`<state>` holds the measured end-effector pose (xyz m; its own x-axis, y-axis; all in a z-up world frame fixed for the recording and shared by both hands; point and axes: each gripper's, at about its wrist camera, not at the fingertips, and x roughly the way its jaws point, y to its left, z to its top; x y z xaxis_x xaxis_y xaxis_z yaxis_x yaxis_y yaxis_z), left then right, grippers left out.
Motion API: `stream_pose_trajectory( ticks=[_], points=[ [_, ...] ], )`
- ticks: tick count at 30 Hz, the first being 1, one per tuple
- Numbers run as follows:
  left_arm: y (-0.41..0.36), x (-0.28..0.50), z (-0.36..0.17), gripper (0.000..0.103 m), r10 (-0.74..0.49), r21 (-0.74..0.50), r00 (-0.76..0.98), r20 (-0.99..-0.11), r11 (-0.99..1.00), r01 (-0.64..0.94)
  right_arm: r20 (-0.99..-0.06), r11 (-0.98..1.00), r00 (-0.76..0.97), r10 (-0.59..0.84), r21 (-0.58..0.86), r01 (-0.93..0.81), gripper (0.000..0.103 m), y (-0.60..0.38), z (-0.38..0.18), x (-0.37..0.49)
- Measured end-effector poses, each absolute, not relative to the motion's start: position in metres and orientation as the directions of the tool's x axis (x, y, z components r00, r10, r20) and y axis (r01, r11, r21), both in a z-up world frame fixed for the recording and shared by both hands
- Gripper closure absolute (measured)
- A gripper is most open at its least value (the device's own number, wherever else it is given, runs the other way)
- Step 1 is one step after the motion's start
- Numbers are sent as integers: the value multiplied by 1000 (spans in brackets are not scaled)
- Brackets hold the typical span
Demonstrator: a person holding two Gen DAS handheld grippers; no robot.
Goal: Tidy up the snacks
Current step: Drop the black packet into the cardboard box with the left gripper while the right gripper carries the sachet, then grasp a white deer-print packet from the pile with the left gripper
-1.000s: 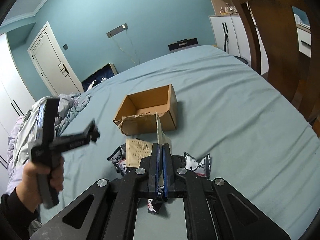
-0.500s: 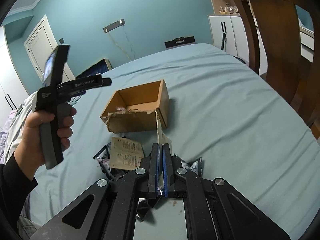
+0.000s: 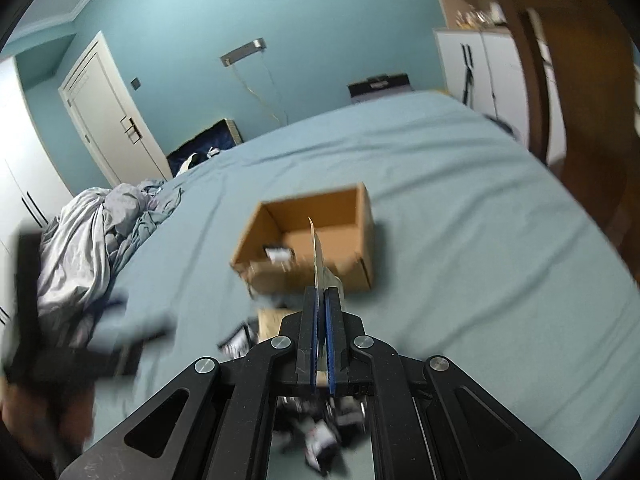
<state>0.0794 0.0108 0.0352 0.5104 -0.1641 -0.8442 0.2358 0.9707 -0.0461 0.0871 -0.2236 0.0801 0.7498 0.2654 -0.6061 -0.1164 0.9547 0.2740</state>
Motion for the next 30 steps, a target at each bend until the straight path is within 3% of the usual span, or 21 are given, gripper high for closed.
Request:
stream_pose_trajectory(
  ticks=[4,8,10,11,13,14,15,18,25,30],
  points=[
    [16,39,40,0,-243,-118,528,-814,959,259,-618,966,749,239,229,-119,102,-196,106,139],
    [17,47,21,0,-136,-11,565,-814,976,220,-648,979,736,198,165,-117,101,-170,107,184],
    [23,55,11,0,-127,-16,543,-830,979,205,-658,976,724,208,187,-110,100,-163,105,201],
    [29,61,4,0,-116,-22,524,-844,983,183,-663,972,716,220,215,-99,95,-163,103,206],
    [34,68,-8,0,-94,-19,494,-865,988,154,-689,963,688,228,263,-56,64,-169,101,212],
    [33,66,-12,0,-79,-8,481,-873,989,148,-714,966,668,210,258,-28,37,-171,101,210],
    [32,65,-15,0,-68,4,473,-878,989,148,-723,967,662,197,253,-12,31,-173,105,212],
    [22,62,-21,0,-55,33,460,-886,983,181,-684,973,710,167,229,-9,31,-178,112,176],
    [-2,48,-21,0,-51,76,459,-887,964,255,-706,980,679,200,154,-129,29,-189,109,53],
    [-13,49,-29,0,-7,133,450,-893,951,279,-684,977,704,191,199,-72,10,-232,99,-2]
  ],
)
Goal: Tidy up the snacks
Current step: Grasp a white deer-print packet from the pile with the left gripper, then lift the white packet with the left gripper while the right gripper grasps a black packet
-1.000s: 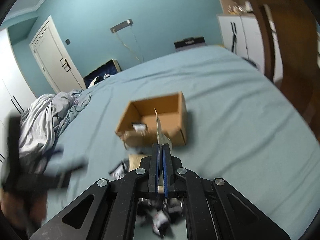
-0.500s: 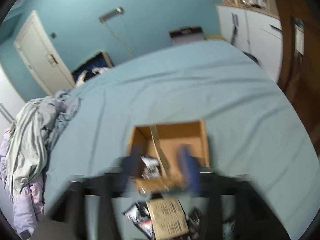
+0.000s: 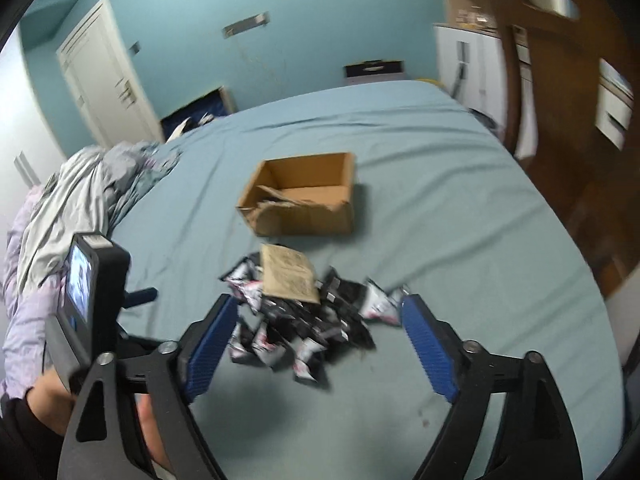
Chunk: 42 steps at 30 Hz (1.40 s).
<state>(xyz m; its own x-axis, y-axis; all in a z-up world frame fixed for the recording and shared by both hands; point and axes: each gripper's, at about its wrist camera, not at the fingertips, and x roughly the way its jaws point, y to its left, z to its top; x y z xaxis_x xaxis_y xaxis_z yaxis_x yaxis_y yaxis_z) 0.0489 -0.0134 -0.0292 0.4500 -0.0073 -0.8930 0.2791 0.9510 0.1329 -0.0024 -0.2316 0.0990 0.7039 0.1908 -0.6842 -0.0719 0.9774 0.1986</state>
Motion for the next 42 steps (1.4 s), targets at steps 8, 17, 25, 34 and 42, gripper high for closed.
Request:
stream_pose_trajectory(
  ticks=[8,17,25,34,42],
  points=[
    [-13,61,-52,0,17,127,376,-926,955,268,-820,989,571,47,120,90,9,-251,31,22],
    [4,76,-81,0,-104,-66,208,-972,981,180,-794,990,602,82,134,43,9,-251,39,21],
    [15,90,-112,0,-145,-138,84,-986,987,86,-792,993,603,93,120,4,9,-234,23,24],
    [6,98,-118,53,-166,-156,79,-983,980,124,-817,995,572,74,98,11,9,-234,9,38],
    [1,96,-113,74,-134,-121,86,-987,983,142,-831,997,555,40,66,27,9,-235,-2,45]
  ],
)
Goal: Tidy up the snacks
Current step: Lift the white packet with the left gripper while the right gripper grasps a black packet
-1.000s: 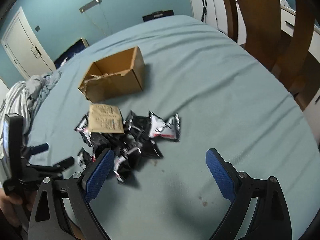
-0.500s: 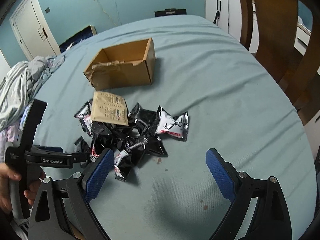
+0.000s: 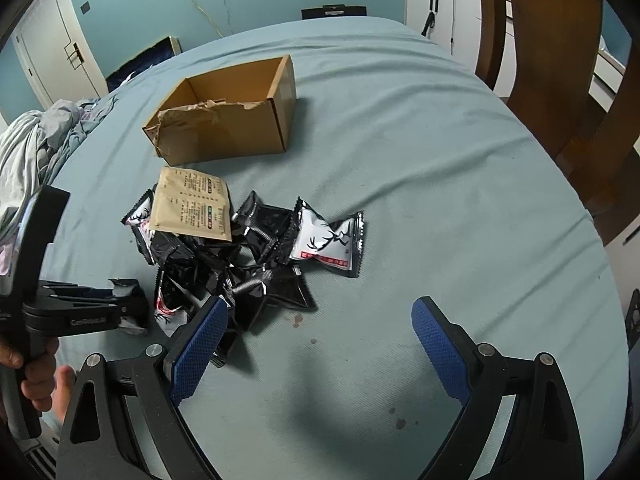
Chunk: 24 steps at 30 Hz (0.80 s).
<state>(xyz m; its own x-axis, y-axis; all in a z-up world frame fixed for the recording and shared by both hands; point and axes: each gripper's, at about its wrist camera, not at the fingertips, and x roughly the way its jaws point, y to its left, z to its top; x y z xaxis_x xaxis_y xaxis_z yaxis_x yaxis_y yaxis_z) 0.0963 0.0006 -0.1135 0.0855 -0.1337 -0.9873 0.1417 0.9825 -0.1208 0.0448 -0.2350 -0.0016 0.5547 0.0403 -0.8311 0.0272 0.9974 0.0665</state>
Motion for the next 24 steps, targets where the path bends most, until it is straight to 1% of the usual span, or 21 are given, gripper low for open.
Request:
stream_pose_trajectory(
  ticks=[3,7,10,12,15,16,20,22,24],
  points=[
    [9,91,-96,74,-127,-113,142,-982,988,105,-837,997,546,34,67,39,9,-236,-3,44],
    [19,83,-60,75,-89,-71,267,-960,995,74,-846,995,528,73,99,20,9,-232,-7,41],
    [20,78,-38,75,-68,-46,352,-934,996,72,-881,998,470,59,60,-13,9,-220,-22,46],
    [16,75,-26,75,-67,-37,391,-918,996,83,-893,996,442,84,75,-39,9,-215,-28,48],
    [8,71,-17,75,-58,-13,430,-901,994,105,-900,989,409,148,123,-85,9,-204,-35,52],
    [2,73,-22,75,-54,-5,439,-897,994,111,-901,986,403,162,131,-103,9,-200,-37,53],
    [7,76,-22,75,-61,-3,446,-893,992,130,-906,985,394,156,114,-127,10,-186,-49,66],
    [9,78,-25,75,-60,-2,441,-895,991,131,-907,985,389,159,122,-119,14,-182,-55,74],
    [7,77,-29,75,-53,6,437,-898,991,131,-906,985,388,169,140,-101,22,-180,-61,82]
  ],
)
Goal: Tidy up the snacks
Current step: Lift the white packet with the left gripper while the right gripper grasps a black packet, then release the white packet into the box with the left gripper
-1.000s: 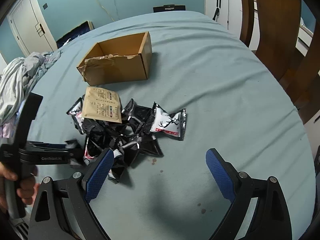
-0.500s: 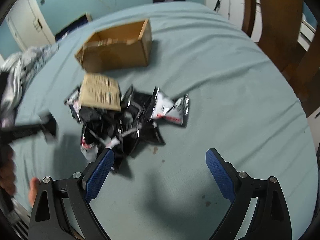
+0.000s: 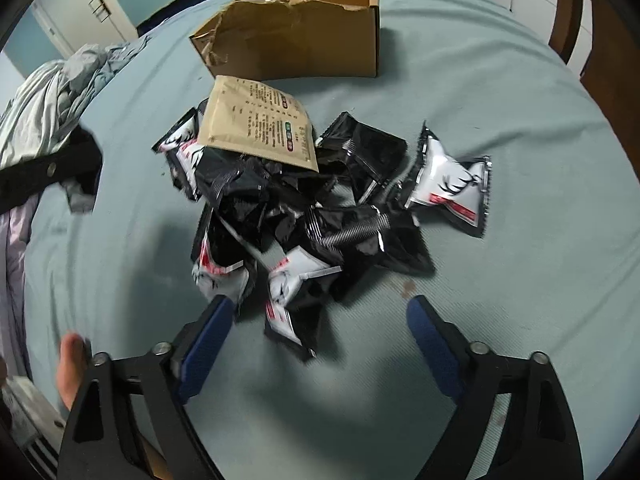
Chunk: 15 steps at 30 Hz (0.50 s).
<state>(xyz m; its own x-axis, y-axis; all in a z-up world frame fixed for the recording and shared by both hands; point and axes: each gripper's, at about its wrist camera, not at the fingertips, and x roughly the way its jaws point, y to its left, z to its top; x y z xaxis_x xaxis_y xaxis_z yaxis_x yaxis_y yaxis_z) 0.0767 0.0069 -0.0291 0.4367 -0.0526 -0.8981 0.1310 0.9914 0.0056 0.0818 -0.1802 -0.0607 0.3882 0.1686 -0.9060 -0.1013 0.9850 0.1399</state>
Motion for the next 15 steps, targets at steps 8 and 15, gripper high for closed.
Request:
stream_pose_trajectory(
  ticks=[8,15],
  points=[
    [13,81,-35,75,-46,-4,421,-906,995,101,-897,965,363,253,258,-36,87,-190,-68,99],
    [12,85,-39,75,-28,11,431,-902,996,89,-767,914,525,369,401,-58,88,-208,-15,84]
  ],
)
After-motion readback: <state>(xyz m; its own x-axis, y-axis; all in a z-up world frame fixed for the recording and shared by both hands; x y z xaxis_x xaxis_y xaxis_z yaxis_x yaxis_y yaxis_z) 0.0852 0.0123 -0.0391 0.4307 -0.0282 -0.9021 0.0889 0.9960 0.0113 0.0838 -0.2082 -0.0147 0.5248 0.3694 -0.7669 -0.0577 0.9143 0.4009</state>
